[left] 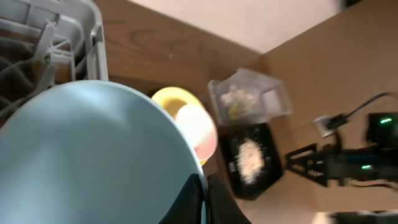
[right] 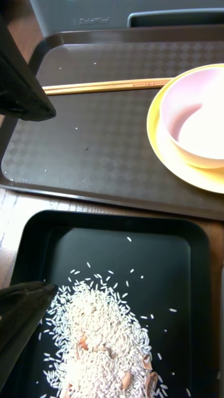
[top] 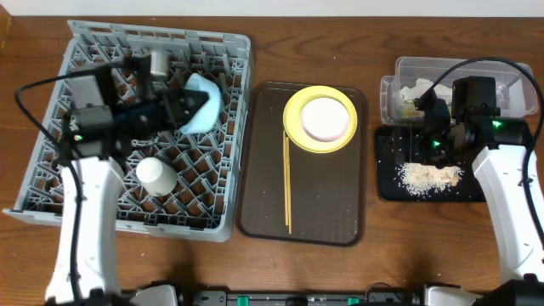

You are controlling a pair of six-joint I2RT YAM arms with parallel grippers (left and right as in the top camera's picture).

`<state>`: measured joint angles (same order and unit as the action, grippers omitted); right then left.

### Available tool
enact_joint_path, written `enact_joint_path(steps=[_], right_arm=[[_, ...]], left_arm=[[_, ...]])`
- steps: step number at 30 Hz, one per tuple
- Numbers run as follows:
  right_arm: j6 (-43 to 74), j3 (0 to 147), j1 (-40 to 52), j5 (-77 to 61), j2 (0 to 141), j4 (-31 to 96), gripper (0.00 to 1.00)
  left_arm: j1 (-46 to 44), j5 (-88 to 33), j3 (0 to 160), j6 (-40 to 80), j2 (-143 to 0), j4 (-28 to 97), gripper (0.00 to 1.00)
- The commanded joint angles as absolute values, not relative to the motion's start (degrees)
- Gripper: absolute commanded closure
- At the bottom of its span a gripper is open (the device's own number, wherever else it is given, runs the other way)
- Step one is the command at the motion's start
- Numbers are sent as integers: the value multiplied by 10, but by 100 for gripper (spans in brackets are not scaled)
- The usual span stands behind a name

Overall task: Sort waste into correct bins and load items into the dishwasher
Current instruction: 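Place the light-blue bowl into the dish rack with the left gripper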

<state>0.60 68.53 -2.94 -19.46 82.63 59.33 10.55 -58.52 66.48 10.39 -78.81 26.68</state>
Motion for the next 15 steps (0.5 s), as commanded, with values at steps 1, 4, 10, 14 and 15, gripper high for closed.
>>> enact_joint_path(steps=[1,4,10,14,15], right_arm=[[4,698,-32,-195,816,595,20],[4,698,-32,-195,816,596,20],[4,698,-32,-195,816,596,20],[4,698,-32,-195,816,596,20],[4,698,-32,-195,816,596,20]], left_arm=[[151,-734,673,100,-837,246,94],[179,-804,673,119,-881,216,94],[220,-879,673,178,-961,138,94],[236,-885,673,183,-994,115,94],[238,-885,673,183,-1002,114,94]])
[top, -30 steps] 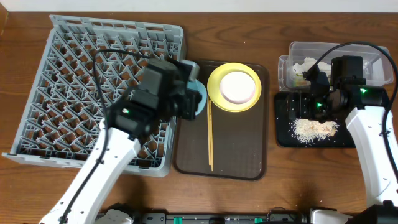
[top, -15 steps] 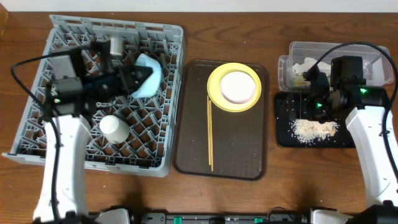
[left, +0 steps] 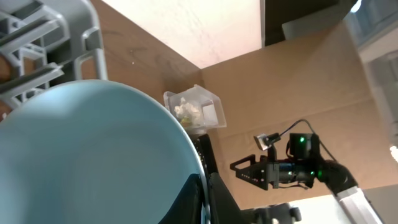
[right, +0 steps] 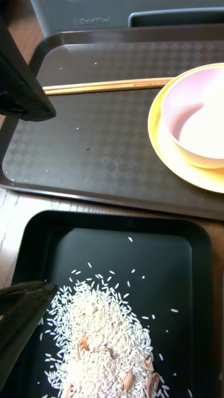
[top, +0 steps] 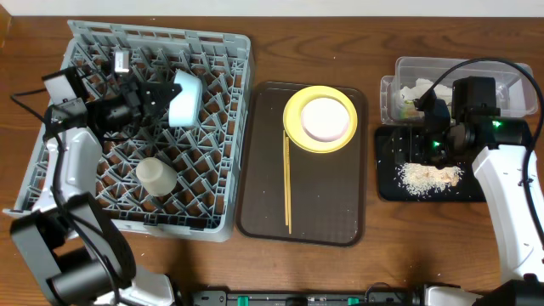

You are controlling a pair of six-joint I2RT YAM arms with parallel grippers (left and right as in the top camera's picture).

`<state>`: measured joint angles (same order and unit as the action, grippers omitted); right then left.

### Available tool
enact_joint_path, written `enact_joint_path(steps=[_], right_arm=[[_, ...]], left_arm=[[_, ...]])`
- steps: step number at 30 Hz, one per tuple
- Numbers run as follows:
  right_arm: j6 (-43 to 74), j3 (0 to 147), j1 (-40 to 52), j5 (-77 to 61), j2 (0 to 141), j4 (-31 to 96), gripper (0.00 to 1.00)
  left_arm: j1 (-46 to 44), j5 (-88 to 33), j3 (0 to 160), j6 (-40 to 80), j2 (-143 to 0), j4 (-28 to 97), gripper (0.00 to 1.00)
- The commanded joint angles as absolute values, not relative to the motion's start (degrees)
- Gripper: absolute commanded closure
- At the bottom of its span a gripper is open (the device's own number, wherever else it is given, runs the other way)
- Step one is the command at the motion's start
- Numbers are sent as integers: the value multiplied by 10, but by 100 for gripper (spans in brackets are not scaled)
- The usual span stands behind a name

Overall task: Sort waste into correct bins and load items into the dishwasher
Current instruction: 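Place the light-blue bowl into the dish rack with the left gripper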

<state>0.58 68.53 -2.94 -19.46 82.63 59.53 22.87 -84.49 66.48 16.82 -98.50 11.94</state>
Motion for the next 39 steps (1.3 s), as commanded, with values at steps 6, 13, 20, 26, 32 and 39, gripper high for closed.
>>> enact_joint_path(steps=[6,13,20,26,32,39], right_arm=[[4,698,-32,-195,816,596,20],[8,698,-32,-196,816,599,20],[8,698,-32,-195,816,601,20],[8,698,-32,-195,816,602,20],[8,698,-32,-195,816,602,20],[8,698,-32,-195,816,605,20]], left_arm=[[245,-878,673,183,-1034,101,94],[254,-828,673,178,-1047,95,94],[277,-764,668,178,-1047,102,94],[293,-661,661,163,-1047,157,90],[321,-638,661,153,-1047,181,52],[343,-638,661,152,-1013,229,16]])
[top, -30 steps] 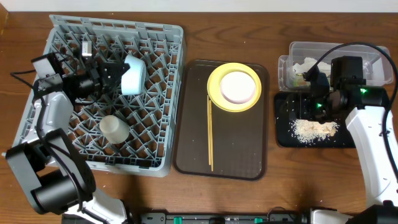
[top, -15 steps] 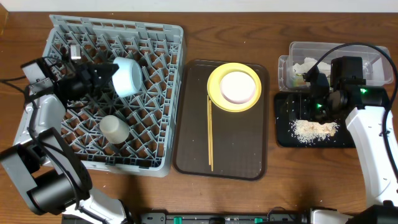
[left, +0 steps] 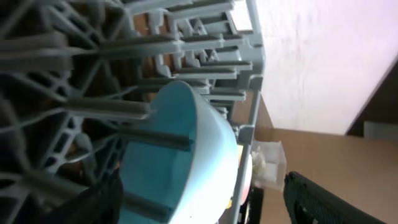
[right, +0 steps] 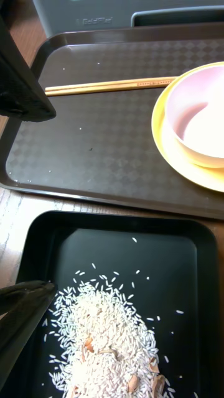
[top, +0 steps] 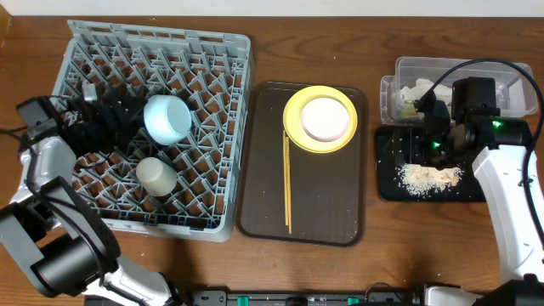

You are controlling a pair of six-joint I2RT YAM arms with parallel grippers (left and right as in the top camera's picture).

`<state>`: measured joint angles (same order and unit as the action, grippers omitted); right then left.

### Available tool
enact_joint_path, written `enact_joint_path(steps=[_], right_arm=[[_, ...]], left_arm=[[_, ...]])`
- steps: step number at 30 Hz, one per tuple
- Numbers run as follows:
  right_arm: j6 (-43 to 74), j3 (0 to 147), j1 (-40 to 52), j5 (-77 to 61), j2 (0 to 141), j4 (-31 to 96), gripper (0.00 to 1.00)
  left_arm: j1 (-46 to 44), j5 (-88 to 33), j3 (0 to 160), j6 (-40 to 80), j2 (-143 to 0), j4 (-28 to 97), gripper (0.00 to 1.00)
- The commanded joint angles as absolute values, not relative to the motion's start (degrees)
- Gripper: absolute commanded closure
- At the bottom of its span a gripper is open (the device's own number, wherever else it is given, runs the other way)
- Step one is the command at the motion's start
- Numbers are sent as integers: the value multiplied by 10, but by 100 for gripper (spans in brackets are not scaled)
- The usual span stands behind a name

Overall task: Sort waste into correct bins and load items into the dishwasher
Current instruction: 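Place the light-blue bowl into the dish rack with the left gripper, then move the left gripper to the yellow plate and grasp the pink bowl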

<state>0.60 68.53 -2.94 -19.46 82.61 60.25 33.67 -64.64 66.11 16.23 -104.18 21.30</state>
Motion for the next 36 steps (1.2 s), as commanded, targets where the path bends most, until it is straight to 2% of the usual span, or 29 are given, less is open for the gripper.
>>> enact_joint_path(steps=[1,5,10,12,15,16,23,29,36], right_arm=[[8,698,-32,-195,816,606,20],[8,698,-32,-195,816,609,20],[41,698,-43,-112,816,614,16],[42,698,-50,-96,816,617,14],[42,698,-63,-93,816,623,4],[42,698,-71,-92,816,627,1],[47,698,-95,-93,816,637,1],[47,698,-96,-93,816,639,1],[47,698,-96,-93,816,639,1]], left_arm=[[343,-638,661,152,-999,233,16],[327,-604,661,153,-925,250,14],[226,-411,661,153,-799,316,10],[166,-336,663,153,-764,330,9],[70,-238,673,152,-736,344,8],[7,-184,694,152,-735,361,8],[-188,-37,797,136,-808,402,8],[-306,-29,845,43,-919,363,7],[-385,-29,845,-19,-1027,259,7]])
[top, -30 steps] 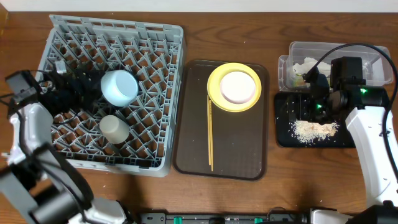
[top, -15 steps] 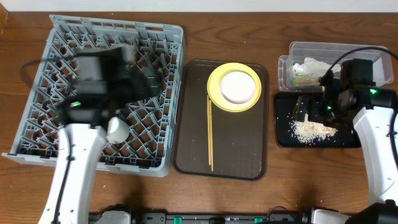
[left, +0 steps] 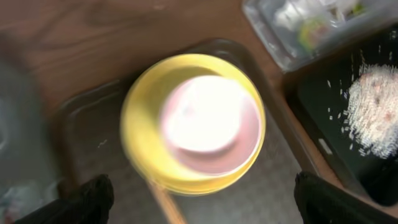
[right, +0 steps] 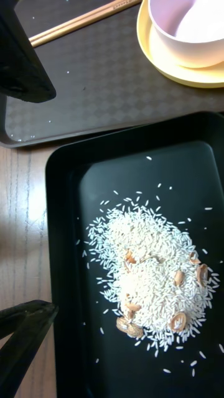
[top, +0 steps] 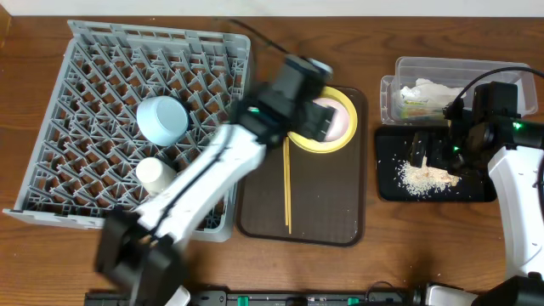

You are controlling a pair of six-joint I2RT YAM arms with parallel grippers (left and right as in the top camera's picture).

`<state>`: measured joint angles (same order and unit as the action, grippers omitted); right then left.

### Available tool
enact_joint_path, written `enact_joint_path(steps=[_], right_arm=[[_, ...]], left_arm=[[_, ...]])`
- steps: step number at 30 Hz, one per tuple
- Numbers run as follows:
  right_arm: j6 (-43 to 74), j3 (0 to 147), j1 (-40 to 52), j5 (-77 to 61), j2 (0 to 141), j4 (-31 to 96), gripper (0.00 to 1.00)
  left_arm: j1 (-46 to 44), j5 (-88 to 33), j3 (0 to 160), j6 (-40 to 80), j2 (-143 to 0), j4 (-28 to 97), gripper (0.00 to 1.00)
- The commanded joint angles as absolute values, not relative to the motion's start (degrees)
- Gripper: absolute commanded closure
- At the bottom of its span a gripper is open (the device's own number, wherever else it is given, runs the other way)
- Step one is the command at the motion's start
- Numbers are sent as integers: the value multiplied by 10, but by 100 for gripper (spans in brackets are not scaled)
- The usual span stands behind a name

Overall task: Sort waste into correct bins and load items into the dishwasher
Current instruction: 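Move the left gripper to the yellow plate and grasp the pink bowl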

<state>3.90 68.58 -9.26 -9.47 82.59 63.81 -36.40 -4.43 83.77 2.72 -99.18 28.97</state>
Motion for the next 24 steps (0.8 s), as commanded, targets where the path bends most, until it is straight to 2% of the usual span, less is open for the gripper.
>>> enact_joint_path(steps=[1,9,15,19,22,24], right_arm=[[47,698,-96,-93,816,640,1],[47,698,-96,-93,816,641,1],[47,698,-96,-93,816,642,1],[47,698,-96,-93,816,642,1],[47,698,-96,-93,816,641,1],[47,698,-96,-93,816,641,1]], left_arm=[[-390,-29,845,-19,-1039,246,7],[-409,-30,845,-19,-1149,161,9],[-409,-29,845,-19,-1193,157,10],[-408,-29,845,-19,-1206,162,20],[-408,-16,845,-19,-1207,166,37],[-408,-1,845,-19,-1207,172,54]])
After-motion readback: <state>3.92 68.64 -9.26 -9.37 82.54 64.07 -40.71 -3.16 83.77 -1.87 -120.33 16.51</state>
